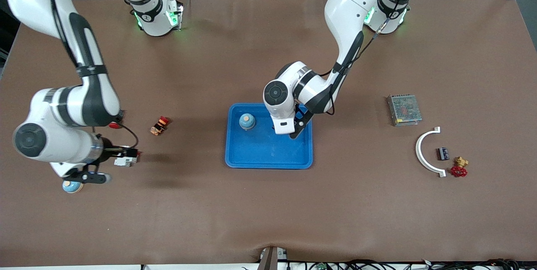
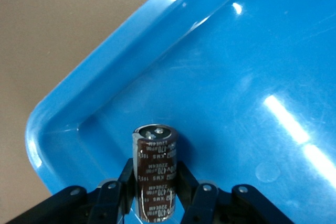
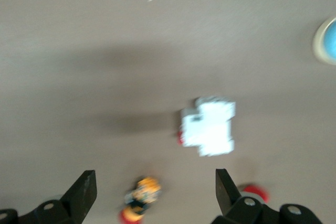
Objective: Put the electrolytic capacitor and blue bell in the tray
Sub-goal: 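Release capacitor in the tray while the right gripper returns to bell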
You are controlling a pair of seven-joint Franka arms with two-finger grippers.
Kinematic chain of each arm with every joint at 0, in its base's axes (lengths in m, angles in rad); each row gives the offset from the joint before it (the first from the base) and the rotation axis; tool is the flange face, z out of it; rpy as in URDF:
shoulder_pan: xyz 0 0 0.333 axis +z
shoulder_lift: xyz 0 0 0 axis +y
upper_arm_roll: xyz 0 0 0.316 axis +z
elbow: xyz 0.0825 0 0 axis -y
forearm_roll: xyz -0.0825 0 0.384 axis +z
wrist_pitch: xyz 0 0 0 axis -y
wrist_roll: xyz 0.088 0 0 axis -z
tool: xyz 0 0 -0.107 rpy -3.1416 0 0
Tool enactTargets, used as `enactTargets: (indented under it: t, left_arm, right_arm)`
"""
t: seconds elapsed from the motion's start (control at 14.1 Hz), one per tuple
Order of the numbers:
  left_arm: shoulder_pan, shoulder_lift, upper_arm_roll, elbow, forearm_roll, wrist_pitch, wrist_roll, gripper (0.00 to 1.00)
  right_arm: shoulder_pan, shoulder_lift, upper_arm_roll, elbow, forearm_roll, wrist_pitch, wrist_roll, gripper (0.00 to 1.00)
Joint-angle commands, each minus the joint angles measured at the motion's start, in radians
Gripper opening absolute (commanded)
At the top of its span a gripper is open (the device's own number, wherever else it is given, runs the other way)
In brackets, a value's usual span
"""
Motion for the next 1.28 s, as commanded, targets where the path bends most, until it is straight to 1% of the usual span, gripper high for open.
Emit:
enactTargets:
  t: [0.0, 0.07, 0.14, 0.21, 0.28, 0.43, 0.64, 0.78, 0.92, 1.21]
  left_arm:
    - [-0.004, -0.043, 0.004, -0.079, 0.000, 0.023, -0.005, 0.00]
    - [-0.004, -0.046, 0.004, -0.079, 0.000, 0.027, -0.006, 0.00]
    - [-0.004, -0.051, 0.004, -0.075, 0.000, 0.027, -0.005, 0.09]
    - [-0.001, -0.065, 0.004, -0.068, -0.001, 0.025, -0.003, 0.51]
    - [-0.003, -0.077, 0.004, -0.065, -0.001, 0.025, -0.005, 1.00]
    - [0.003, -0.106, 0.004, -0.038, -0.007, 0.010, -0.002, 1.00]
    - [0.022, -0.186, 0.005, -0.018, -0.010, -0.061, 0.050, 1.00]
    - [0.058, -0.252, 0.005, -0.018, -0.015, -0.120, 0.157, 1.00]
    - [0.104, -0.307, 0.002, -0.019, -0.016, -0.183, 0.285, 1.00]
    - [0.212, -0.384, 0.004, -0.027, -0.015, -0.249, 0.579, 1.00]
  right_arm:
    - [-0.075, -0.026, 0.023, -0.108, -0.013, 0.122, -0.118, 1.00]
    - [-0.098, -0.024, 0.022, -0.128, -0.014, 0.169, -0.161, 1.00]
    - [-0.127, -0.018, 0.022, -0.137, -0.016, 0.199, -0.205, 1.00]
    - [-0.154, -0.015, 0.022, -0.134, -0.016, 0.222, -0.260, 1.00]
    - [-0.178, -0.011, 0.022, -0.134, -0.016, 0.248, -0.311, 1.00]
    - [-0.216, 0.011, 0.022, -0.114, -0.019, 0.265, -0.364, 1.00]
    - [-0.241, 0.065, 0.022, -0.053, -0.023, 0.262, -0.419, 1.00]
    - [-0.254, 0.121, 0.022, 0.023, -0.025, 0.256, -0.479, 1.00]
    - [-0.267, 0.161, 0.022, 0.071, -0.035, 0.254, -0.540, 1.00]
    - [-0.288, 0.255, 0.016, 0.189, -0.051, 0.251, -0.617, 1.00]
